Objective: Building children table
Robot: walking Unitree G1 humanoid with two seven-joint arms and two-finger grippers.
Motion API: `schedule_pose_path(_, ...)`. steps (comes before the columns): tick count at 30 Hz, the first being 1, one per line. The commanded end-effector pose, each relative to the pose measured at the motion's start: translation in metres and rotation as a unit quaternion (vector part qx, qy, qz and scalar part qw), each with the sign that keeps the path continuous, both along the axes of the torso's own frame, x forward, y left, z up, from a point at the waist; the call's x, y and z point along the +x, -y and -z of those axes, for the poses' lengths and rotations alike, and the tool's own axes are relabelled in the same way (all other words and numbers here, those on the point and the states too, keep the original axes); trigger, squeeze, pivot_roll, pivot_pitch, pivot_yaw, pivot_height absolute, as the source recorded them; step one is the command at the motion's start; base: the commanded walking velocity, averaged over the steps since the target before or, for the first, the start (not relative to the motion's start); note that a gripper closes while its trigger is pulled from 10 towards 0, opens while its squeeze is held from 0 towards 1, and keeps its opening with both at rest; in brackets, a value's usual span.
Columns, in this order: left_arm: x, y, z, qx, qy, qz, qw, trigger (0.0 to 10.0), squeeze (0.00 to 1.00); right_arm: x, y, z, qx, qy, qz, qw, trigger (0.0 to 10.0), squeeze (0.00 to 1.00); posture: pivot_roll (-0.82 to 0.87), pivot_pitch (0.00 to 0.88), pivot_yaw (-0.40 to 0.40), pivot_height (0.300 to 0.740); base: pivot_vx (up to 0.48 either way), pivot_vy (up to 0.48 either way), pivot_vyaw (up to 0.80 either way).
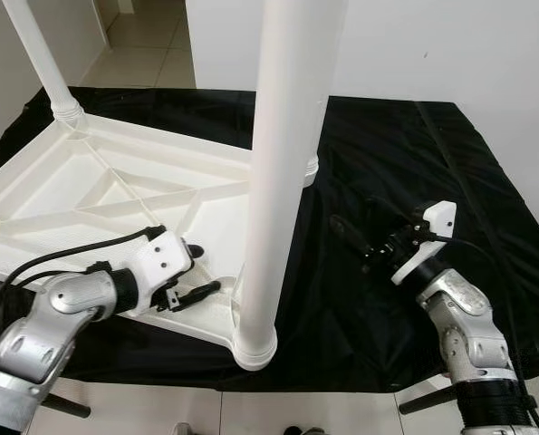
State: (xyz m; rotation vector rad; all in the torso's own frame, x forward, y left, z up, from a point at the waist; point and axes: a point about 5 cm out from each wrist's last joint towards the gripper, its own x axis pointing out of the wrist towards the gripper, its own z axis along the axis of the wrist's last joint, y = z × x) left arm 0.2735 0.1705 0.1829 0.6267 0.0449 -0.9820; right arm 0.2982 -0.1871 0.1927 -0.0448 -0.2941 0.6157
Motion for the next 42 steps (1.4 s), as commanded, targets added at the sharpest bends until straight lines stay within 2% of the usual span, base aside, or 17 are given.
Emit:
schedule_pose_path(1,-0.005,-0.006,0.006,0.013,-0.022,0.023,0.999,10.0,0.00,-0.005,0.004,-0.001,-0.008,-0.005,-0.006,1.000,10.0,0.00,0.05,0.141,0.005,0.740,0.000,0.000,0.00)
schedule_pose_path(6,-0.013,-0.013,0.007,0.024,-0.035,0.047,0.998,10.0,0.00,-0.016,0.006,-0.003,-0.035,-0.019,-0.023,0.999,10.0,0.00,0.05,0.145,0.007,0.740,0.000,0.000,0.00)
schedule_pose_path(15,-0.019,-0.017,0.008,0.037,-0.037,0.058,0.997,10.0,0.00,-0.024,0.004,-0.007,-0.048,-0.024,-0.041,0.998,10.0,0.00,0.06,0.147,0.007,0.740,0.000,0.000,0.00)
schedule_pose_path(20,-0.017,-0.017,0.010,0.044,-0.031,0.057,0.997,10.0,0.00,-0.026,0.001,-0.009,-0.049,-0.024,-0.047,0.997,10.0,0.00,0.06,0.147,0.008,0.740,0.000,0.000,0.00)
schedule_pose_path(22,-0.009,-0.012,0.018,0.054,-0.016,0.041,0.998,10.0,0.00,-0.032,-0.005,-0.014,-0.040,-0.023,-0.067,0.997,10.0,0.00,0.04,0.144,0.010,0.740,0.000,0.000,0.00)
schedule_pose_path(25,-0.006,-0.009,0.022,0.058,-0.011,0.035,0.998,10.0,0.00,-0.035,-0.007,-0.016,-0.038,-0.025,-0.077,0.996,10.0,0.00,0.04,0.144,0.010,0.740,0.000,0.000,0.00)
schedule_pose_path(27,-0.002,0.001,0.027,0.047,-0.008,0.038,0.998,10.0,0.00,-0.049,-0.010,-0.018,-0.054,-0.035,-0.119,0.991,10.0,0.00,0.02,0.139,0.016,0.740,0.000,0.000,0.00)
schedule_pose_path(30,-0.001,0.004,0.027,0.043,-0.007,0.040,0.998,10.0,0.00,-0.053,-0.010,-0.018,-0.062,-0.039,-0.127,0.989,10.0,0.00,0.02,0.137,0.019,0.740,0.000,0.000,0.00)
schedule_pose_path(32,0.001,0.009,0.027,0.035,-0.005,0.046,0.998,10.0,0.00,-0.064,-0.007,-0.017,-0.090,-0.052,-0.156,0.982,10.0,0.00,0.00,0.135,0.030,0.740,0.000,0.000,0.00)
schedule_pose_path(33,0.001,0.009,0.027,0.035,-0.005,0.046,0.998,10.0,0.00,-0.064,-0.007,-0.017,-0.090,-0.052,-0.156,0.982,10.0,0.00,0.00,0.135,0.030,0.740,0.000,0.000,0.00)
schedule_pose_path(37,0.005,0.017,0.028,0.031,-0.003,0.058,0.998,10.0,0.00,-0.085,-0.005,-0.010,-0.139,-0.089,-0.220,0.962,10.0,0.00,-0.03,0.133,0.043,0.740,0.000,0.000,0.00)
schedule_pose_path(42,0.010,0.021,0.029,0.029,0.003,0.062,0.998,10.0,0.00,-0.095,-0.006,-0.007,-0.156,-0.105,-0.251,0.949,10.0,0.00,-0.03,0.133,0.048,0.740,0.000,0.000,0.00)
